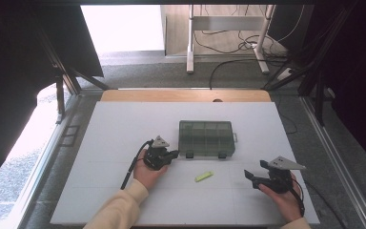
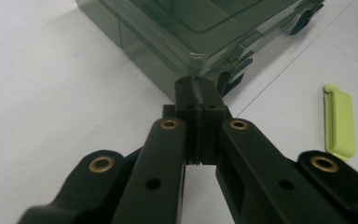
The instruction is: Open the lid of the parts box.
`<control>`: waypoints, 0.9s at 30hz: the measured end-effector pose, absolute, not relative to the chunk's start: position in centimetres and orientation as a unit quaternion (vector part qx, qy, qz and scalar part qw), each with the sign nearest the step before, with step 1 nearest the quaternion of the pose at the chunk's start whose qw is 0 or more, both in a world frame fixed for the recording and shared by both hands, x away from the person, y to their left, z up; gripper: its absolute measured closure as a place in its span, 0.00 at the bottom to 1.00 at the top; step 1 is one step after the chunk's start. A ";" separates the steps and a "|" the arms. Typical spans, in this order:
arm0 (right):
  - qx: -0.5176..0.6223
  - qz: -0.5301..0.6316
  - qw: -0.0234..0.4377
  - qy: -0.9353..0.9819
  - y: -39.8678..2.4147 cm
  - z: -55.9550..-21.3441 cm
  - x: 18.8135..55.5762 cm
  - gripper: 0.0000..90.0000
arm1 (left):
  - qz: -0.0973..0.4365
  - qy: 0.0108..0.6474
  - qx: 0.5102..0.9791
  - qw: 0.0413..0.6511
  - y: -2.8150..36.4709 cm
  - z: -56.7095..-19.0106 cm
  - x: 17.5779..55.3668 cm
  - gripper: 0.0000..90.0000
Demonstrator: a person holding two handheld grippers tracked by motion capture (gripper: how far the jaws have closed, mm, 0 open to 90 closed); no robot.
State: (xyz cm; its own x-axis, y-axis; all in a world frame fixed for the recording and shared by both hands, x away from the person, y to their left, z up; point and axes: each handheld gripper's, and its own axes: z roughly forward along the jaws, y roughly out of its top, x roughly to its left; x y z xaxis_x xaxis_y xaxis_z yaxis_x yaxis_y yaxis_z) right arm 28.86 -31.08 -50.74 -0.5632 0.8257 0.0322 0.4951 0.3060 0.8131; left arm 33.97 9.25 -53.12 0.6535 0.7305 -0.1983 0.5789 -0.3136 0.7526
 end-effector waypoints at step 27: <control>0.423 0.411 0.202 0.782 -31.2 -50.7 28.9 0.25 | 0.081 0.413 0.788 0.450 9.4 -52.1 34.4 1.00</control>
State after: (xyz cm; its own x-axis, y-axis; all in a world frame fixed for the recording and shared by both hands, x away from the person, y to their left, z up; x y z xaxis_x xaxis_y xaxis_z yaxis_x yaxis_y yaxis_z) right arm 28.88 -31.17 -50.73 -0.5612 0.8271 0.0316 0.4954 0.3050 0.8134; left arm 34.41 9.42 -52.13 0.6465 0.7230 -0.2437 0.5767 -0.2539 0.7765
